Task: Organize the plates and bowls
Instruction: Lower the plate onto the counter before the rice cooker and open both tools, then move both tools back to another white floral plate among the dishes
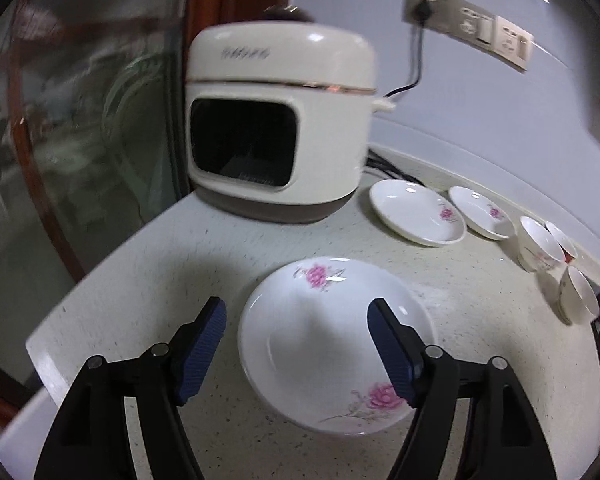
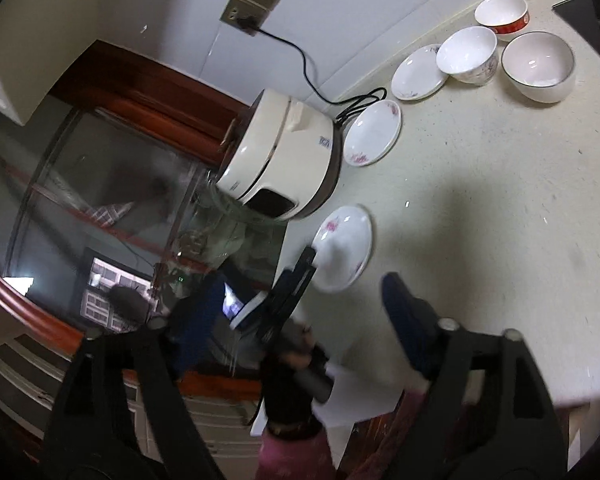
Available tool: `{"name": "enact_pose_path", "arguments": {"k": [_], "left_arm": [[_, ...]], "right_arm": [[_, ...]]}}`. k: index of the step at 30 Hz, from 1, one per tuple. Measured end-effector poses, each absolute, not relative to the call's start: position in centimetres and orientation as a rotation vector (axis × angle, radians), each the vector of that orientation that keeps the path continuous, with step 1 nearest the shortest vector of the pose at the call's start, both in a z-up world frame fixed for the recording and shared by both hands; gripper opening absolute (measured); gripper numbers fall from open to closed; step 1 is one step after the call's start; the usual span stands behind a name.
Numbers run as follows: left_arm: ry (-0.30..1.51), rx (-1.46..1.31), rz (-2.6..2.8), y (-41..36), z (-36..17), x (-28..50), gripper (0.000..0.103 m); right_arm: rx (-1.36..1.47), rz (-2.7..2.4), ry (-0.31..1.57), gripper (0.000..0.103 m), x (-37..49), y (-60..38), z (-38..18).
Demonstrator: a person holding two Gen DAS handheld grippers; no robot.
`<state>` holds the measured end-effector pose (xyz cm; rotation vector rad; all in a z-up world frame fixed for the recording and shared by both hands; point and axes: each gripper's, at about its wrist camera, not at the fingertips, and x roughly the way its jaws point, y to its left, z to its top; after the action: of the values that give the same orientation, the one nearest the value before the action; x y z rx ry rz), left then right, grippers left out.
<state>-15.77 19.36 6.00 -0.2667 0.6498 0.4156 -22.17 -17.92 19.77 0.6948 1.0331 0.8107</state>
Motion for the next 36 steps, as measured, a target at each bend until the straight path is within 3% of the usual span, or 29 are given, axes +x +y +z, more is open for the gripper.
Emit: {"name": "enact_pose_path", "arguments": {"k": [12,17,19,22,25,29,31,33,36], "left_arm": [[0.629,-0.209,0.408,17.5,8.2,-16.5,0.075],[0.638,-0.184,0.372,16.7,8.7,-15.4,0.075],[0.645,-0.182,0.353,16.3,8.9,-14.9,0.076],[0.680,-0.240,0.285,16.1,9.3,-12.9,0.080],[0.729,-0.295,0.214,16.0,9.5,-10.3,0.081],[0.806,-0.357,0.189,16.8,8.9,-6.3,0.082],[0.857,-0.393,0.196,17.5,8.2,-4.2,0.082],[0.888,-0.403,0.200,18.0,7.7,-2.3,0.082],[0.902,-0.382,0.210,18.0,7.2,-0.9,0.082]], "right_arm": [[0.689,0.928,1.094,0.085,-21.3,-17.4,18.8],[0.674,0.843,1.015,0.085,-20.8,-18.8,18.8],[0.624,0.821,0.964,0.087,-20.7,-18.7,18.7],[0.521,0.760,0.895,0.099,-17.5,-18.3,16.5],[0.344,0.519,0.872,0.099,-12.0,-16.9,12.6],[0.300,0.527,0.956,0.076,-5.5,-14.9,8.4],[0.328,0.530,1.038,0.071,-2.3,-13.6,5.9],[0.337,0.535,1.088,0.054,-0.1,-12.1,4.1],[0.314,0.546,1.088,0.045,1.9,-9.7,3.1]]}}
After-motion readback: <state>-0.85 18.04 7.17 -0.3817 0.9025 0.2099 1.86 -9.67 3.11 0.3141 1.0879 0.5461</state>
